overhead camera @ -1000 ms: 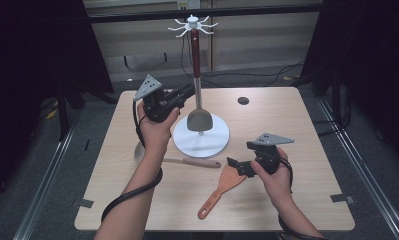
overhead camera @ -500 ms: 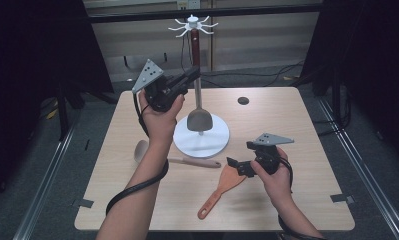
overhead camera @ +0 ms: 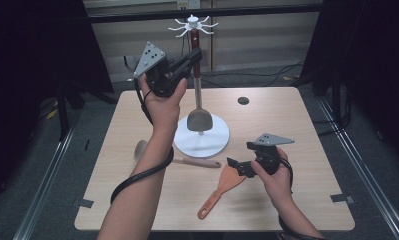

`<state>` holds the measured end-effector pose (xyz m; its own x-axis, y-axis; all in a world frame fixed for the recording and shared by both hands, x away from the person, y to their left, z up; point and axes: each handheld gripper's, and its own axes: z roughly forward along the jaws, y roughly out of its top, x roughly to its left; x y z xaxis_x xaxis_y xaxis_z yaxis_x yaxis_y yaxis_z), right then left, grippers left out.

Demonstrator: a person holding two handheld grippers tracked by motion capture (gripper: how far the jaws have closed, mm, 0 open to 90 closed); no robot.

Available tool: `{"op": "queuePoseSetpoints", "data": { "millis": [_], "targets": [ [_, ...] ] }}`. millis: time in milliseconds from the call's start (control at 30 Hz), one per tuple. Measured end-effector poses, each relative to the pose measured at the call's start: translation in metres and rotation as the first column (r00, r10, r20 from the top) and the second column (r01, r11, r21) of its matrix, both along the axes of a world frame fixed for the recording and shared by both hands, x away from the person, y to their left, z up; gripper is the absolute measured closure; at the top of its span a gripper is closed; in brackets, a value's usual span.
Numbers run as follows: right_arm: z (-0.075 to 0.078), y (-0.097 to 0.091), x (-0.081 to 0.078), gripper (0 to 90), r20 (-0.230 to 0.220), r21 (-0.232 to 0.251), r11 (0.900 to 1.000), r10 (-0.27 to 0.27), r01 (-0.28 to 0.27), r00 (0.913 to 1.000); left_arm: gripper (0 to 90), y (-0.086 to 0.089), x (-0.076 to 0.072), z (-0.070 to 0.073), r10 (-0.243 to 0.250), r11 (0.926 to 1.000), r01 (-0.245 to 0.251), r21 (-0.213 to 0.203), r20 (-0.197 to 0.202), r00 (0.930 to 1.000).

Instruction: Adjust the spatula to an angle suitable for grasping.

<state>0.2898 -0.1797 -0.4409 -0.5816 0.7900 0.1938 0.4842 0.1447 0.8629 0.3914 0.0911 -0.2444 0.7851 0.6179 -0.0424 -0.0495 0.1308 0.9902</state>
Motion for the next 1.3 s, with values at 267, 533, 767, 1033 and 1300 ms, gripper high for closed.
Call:
{"op": "queuePoseSetpoints", "data": {
  "millis": [267,533,767,1033,1300],
  "targets": [
    [0.0,0.0,0.0,3.2,0.0,0.005,1.0,-0.001,0.001,1.0,89.3,-0.005,0.003,0.009,0.001,0.9999,-0.001,-0.013,0.015,0.9999],
    [0.001,-0.001,0.0,3.2,-0.001,0.009,1.0,-0.003,0.003,1.0,88.7,-0.008,0.006,0.016,0.008,0.9999,-0.008,-0.01,0.023,0.9997],
    [0.001,-0.002,0.0,3.2,-0.001,0.007,1.0,-0.005,0.005,1.0,88.9,-0.004,0.005,0.018,0.021,0.9996,-0.021,-0.016,0.026,0.9994],
    [0.001,-0.001,0.0,3.2,0.0,0.009,1.0,-0.003,0.003,1.0,89.0,0.002,0.006,0.019,0.035,0.9991,-0.034,-0.027,0.017,0.9992],
    [0.001,-0.003,0.001,3.2,0.0,0.011,0.9999,-0.009,0.009,1.0,89.4,0.007,0.008,0.018,0.04,0.9989,-0.04,-0.024,0.008,0.9991]
  ]
}}
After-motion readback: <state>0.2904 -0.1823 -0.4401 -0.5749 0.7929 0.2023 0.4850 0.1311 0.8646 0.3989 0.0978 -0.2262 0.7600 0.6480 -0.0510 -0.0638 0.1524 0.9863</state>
